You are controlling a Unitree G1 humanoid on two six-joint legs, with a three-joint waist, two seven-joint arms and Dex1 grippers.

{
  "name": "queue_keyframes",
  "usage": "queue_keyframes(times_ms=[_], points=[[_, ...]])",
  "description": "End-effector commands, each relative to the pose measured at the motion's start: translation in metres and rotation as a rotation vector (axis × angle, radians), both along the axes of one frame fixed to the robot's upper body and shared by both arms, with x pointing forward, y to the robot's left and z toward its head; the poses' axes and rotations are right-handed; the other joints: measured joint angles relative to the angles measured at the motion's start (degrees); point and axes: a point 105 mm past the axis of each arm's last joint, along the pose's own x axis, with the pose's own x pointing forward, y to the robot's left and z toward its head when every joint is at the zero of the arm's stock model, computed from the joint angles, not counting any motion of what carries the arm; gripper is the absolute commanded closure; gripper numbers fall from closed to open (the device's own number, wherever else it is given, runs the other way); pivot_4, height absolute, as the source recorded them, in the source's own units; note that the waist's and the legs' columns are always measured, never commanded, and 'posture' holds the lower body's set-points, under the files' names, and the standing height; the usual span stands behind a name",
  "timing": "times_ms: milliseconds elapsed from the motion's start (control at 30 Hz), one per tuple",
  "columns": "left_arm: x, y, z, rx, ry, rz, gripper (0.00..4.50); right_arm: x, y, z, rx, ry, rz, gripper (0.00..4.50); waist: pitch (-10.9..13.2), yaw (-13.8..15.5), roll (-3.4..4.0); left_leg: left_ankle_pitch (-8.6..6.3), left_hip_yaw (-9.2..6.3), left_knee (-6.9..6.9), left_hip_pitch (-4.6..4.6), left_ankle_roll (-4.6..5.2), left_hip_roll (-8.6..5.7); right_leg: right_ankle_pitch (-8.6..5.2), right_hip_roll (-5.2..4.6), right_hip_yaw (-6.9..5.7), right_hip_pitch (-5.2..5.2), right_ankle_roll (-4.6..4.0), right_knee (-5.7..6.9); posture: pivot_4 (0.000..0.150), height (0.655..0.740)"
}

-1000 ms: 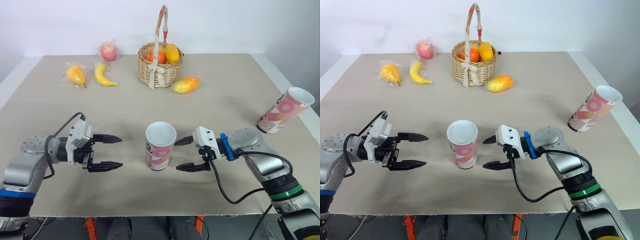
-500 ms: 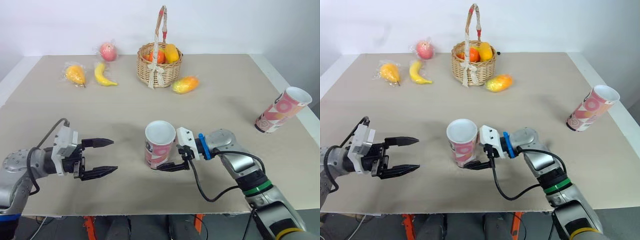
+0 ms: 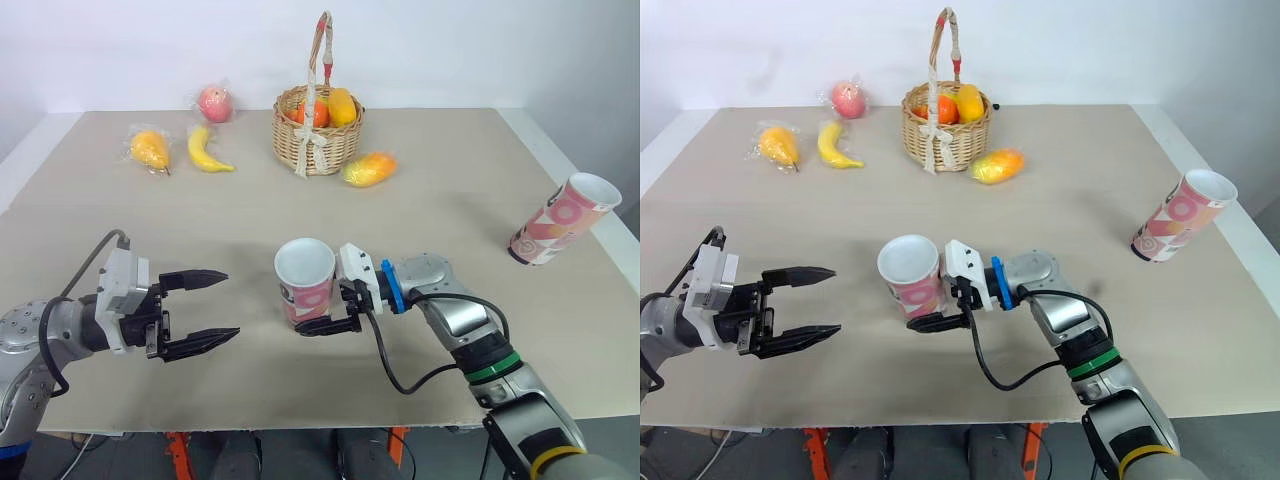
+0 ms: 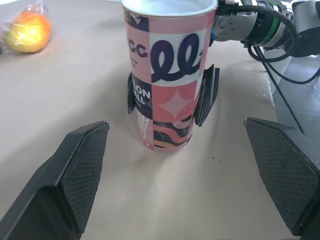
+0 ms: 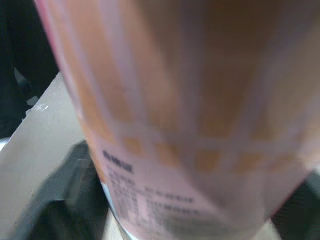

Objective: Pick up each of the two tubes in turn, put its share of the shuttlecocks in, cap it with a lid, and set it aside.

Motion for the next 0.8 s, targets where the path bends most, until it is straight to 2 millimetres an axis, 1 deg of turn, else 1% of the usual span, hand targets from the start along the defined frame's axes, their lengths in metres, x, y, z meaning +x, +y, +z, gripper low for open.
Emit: queue_keyframes(times_ms=[33, 67, 200, 267, 367, 433, 467, 600, 633, 667, 700, 800], points=[[-0.002, -0.003, 0.008, 0.012, -0.041, -0.002, 0.00, 0.003, -0.003, 0.015, 0.042, -0.021, -0.002, 1.87, 0.00, 0.00, 0.00, 0.00, 0.00, 0.00, 0.00, 0.00, 0.00, 0.00, 0.00, 0.00, 0.00, 0.00, 0.00, 0.150, 0.7400], [-0.001, -0.004, 0.009, 0.008, -0.045, -0.001, 0.00, 0.003, -0.006, 0.017, 0.047, -0.014, -0.006, 2.07, 0.00, 0.01, 0.00, 0.00, 0.00, 0.00, 0.00, 0.00, 0.00, 0.00, 0.00, 0.00, 0.00, 0.00, 0.00, 0.150, 0.7400], [0.007, -0.014, 0.015, -0.047, -0.050, -0.006, 0.00, 0.001, -0.016, 0.026, 0.069, -0.004, -0.019, 2.07, 0.01, 0.24, 0.00, 0.00, 0.00, 0.05, -0.02, 0.00, -0.02, 0.02, -0.01, 0.00, 0.02, 0.03, 0.00, 0.150, 0.7400], [0.012, -0.022, 0.019, -0.068, -0.058, -0.017, 0.00, 0.004, -0.022, 0.033, 0.097, -0.006, -0.055, 2.07, 0.01, 0.17, -0.01, 0.00, 0.00, 0.12, -0.03, 0.00, -0.02, 0.04, -0.01, 0.00, 0.05, 0.07, 0.00, 0.150, 0.7400], [0.030, -0.044, 0.032, -0.121, -0.084, -0.045, 0.00, 0.026, -0.047, 0.053, 0.211, -0.045, -0.263, 2.07, 0.02, 0.37, -0.02, 0.01, -0.01, 0.18, -0.04, -0.01, -0.04, 0.09, -0.01, -0.02, 0.07, 0.12, 0.01, 0.150, 0.7400], [0.042, -0.057, 0.039, -0.139, -0.098, -0.056, 0.00, 0.046, -0.069, 0.061, 0.293, -0.069, -0.457, 2.07, 0.03, 0.60, -0.04, 0.02, -0.02, 0.33, -0.05, -0.04, -0.06, 0.19, -0.01, -0.02, 0.14, 0.20, 0.00, 0.150, 0.7400], [0.044, -0.060, 0.040, -0.143, -0.100, -0.058, 0.00, 0.050, -0.075, 0.062, 0.312, -0.073, -0.509, 2.07, 0.03, 0.56, -0.04, 0.03, -0.01, 0.41, -0.09, -0.05, -0.07, 0.23, -0.01, 0.02, 0.13, 0.22, -0.03, 0.150, 0.7400], [0.065, -0.085, 0.042, -0.161, -0.091, -0.085, 0.00, 0.076, -0.137, 0.055, 0.422, -0.109, -0.931, 2.07, 0.02, 0.41, -0.05, 0.03, -0.01, 0.46, -0.08, -0.04, -0.10, 0.26, -0.02, 0.06, 0.21, 0.28, -0.07, 0.150, 0.7400], [0.070, -0.089, 0.042, -0.159, -0.092, -0.078, 0.00, 0.079, -0.150, 0.053, 0.445, -0.114, -1.012, 2.07, 0.03, 0.39, -0.04, 0.03, -0.01, 0.46, -0.08, -0.04, -0.11, 0.27, -0.02, 0.04, 0.21, 0.27, -0.07, 0.150, 0.7400], [0.074, -0.091, 0.041, -0.158, -0.093, -0.073, 0.00, 0.080, -0.158, 0.052, 0.458, -0.117, -1.059, 2.07, 0.03, 0.38, -0.03, 0.03, -0.01, 0.47, -0.09, -0.04, -0.12, 0.27, -0.02, 0.07, 0.19, 0.26, -0.05, 0.150, 0.7400], [0.076, -0.092, 0.041, -0.158, -0.094, -0.069, 0.00, 0.080, -0.161, 0.052, 0.466, -0.120, -1.082, 2.07, 0.04, 0.32, -0.03, 0.03, -0.01, 0.47, -0.09, -0.04, -0.15, 0.28, -0.03, 0.10, 0.19, 0.26, -0.06, 0.150, 0.7400], [0.084, -0.099, 0.042, -0.174, -0.090, -0.072, 0.00, 0.081, -0.184, 0.050, 0.506, -0.139, -1.233, 2.07, 0.06, -0.20, 0.02, 0.03, 0.01, 0.44, -0.09, -0.04, -0.14, 0.35, -0.02, 0.17, 0.14, 0.12, -0.05, 0.150, 0.7400]])
